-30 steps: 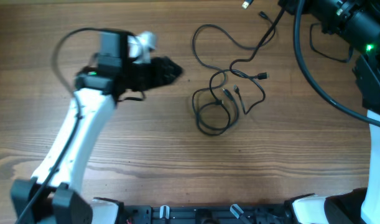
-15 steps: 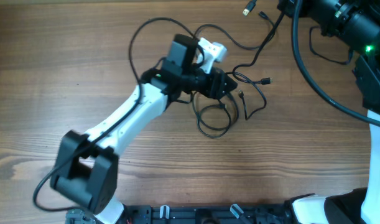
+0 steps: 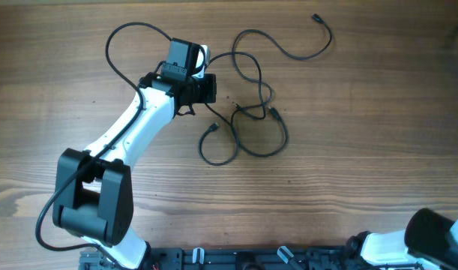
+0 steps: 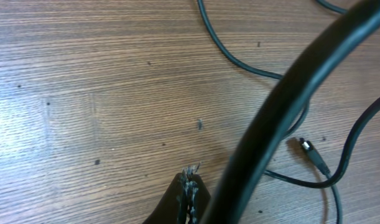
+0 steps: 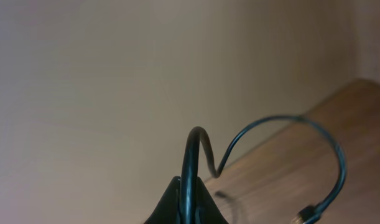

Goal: Untangle cables

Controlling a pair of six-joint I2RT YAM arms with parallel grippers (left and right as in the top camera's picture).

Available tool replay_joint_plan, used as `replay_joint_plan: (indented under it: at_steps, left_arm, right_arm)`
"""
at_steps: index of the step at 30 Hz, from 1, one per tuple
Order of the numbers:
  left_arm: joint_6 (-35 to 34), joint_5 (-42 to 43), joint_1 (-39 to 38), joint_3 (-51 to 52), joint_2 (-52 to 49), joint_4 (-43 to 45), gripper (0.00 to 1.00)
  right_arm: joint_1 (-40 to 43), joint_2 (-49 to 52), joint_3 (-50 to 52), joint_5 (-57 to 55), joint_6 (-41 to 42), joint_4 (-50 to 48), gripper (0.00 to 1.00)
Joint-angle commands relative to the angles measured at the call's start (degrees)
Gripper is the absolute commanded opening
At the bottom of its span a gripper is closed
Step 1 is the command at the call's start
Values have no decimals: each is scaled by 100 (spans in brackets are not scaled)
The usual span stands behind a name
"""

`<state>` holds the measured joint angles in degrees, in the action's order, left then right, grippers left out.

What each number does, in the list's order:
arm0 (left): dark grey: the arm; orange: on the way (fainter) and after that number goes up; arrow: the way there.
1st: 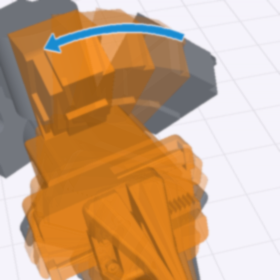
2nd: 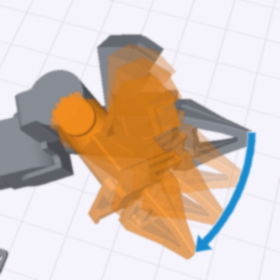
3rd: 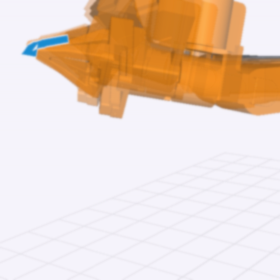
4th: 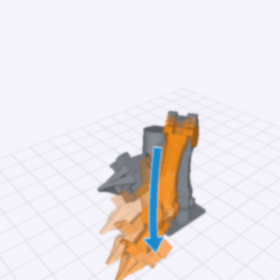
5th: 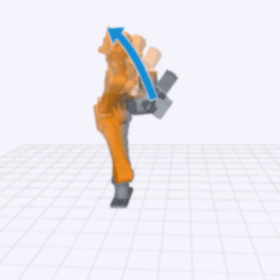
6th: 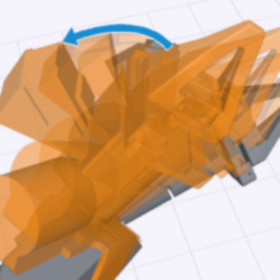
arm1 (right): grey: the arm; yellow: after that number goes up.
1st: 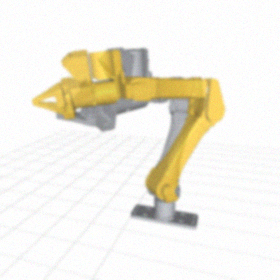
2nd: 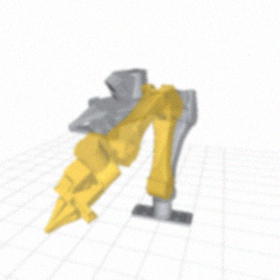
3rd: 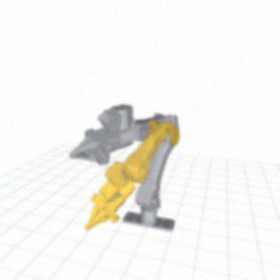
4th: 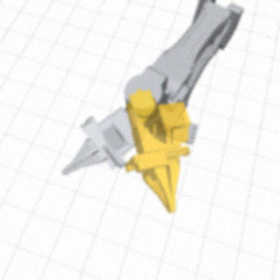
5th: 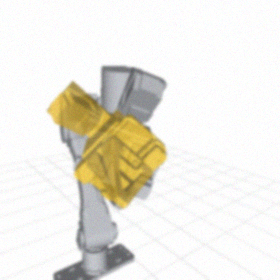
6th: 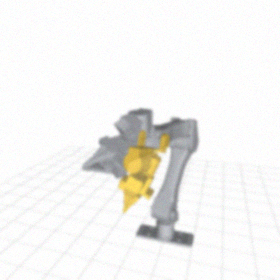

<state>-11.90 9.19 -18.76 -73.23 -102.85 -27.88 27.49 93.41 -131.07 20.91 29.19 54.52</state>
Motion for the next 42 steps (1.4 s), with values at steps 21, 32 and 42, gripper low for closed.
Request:
replay_joint_plan:
  at_steps: [21,32,42]
  left_arm:
    - [-227,-74,-623,-24,170,-4,4]
    - [-667,-70,-621,-525,466,-2,30]
    - [-2859,-942,-149,-603,1115,-955,92]
  right_arm:
    - [319,4048,-50,-1663,-1351,-1305,100]
    - [-125,2452,-50,1504,-2291,1447,100]
    - [-2656,2339,-13,1318,-2448,2302,99]
